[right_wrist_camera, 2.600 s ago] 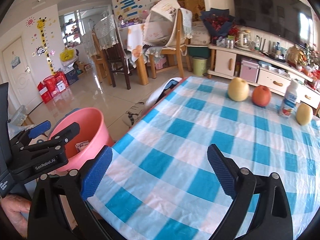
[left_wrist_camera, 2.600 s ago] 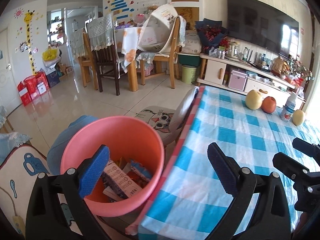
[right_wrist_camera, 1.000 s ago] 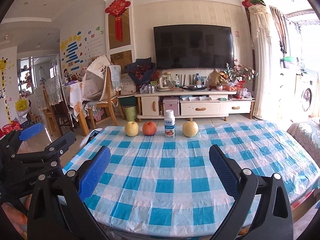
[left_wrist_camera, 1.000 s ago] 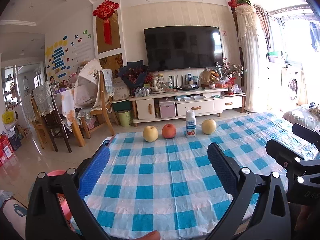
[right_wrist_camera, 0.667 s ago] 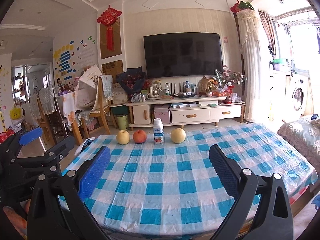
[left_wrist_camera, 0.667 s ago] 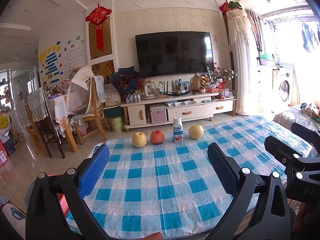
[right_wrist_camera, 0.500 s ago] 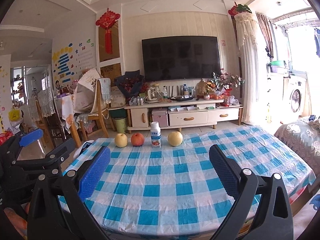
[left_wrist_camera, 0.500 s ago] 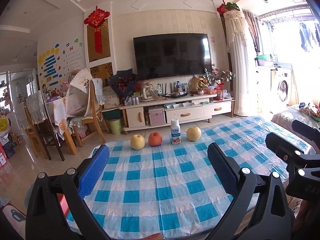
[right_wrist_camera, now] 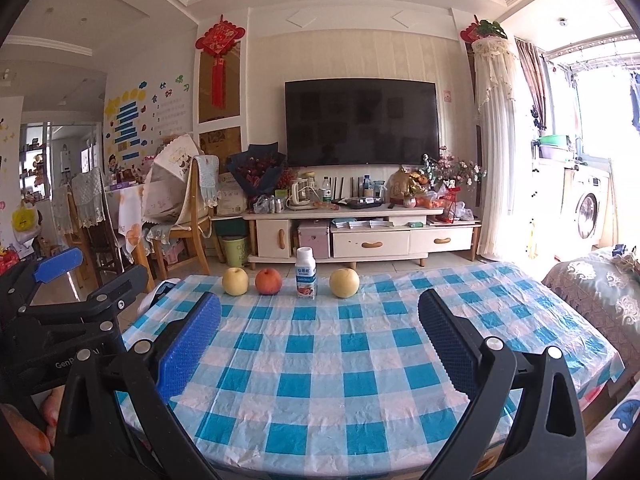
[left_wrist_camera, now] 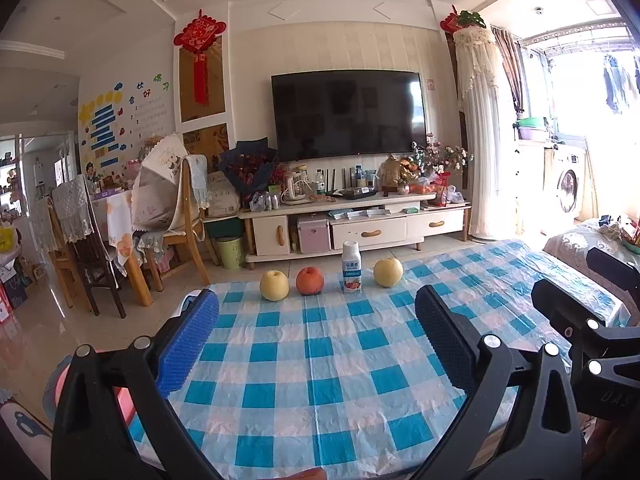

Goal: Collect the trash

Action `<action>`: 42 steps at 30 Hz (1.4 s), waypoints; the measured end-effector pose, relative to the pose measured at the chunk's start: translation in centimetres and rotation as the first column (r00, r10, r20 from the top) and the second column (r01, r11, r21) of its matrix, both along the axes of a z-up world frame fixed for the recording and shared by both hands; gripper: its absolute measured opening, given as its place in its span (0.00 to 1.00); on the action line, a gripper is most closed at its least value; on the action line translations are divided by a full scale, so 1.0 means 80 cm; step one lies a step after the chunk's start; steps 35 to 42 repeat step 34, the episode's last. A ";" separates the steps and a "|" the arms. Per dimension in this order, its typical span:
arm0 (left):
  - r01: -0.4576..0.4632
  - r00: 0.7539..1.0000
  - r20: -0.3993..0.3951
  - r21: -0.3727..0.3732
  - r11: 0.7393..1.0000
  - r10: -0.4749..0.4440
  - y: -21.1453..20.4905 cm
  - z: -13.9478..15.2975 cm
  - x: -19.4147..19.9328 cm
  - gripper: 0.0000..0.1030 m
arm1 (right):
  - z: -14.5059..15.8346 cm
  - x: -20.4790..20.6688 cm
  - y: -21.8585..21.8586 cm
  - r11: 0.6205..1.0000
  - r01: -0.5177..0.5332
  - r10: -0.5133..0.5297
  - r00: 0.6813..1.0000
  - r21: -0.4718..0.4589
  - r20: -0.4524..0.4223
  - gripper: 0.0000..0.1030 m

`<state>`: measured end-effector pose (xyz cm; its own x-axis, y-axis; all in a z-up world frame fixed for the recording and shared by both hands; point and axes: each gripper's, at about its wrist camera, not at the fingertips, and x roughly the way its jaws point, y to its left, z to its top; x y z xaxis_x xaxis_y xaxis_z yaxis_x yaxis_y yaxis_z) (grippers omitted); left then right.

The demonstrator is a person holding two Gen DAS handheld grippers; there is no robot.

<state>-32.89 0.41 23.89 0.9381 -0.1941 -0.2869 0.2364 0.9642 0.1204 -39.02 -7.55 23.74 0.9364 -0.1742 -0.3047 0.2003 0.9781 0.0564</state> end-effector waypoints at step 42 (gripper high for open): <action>-0.173 0.887 -0.423 0.068 0.982 0.186 -0.057 -0.214 0.242 0.96 | -0.212 0.252 -0.122 0.981 0.144 -0.071 0.886 0.127 -0.458 0.95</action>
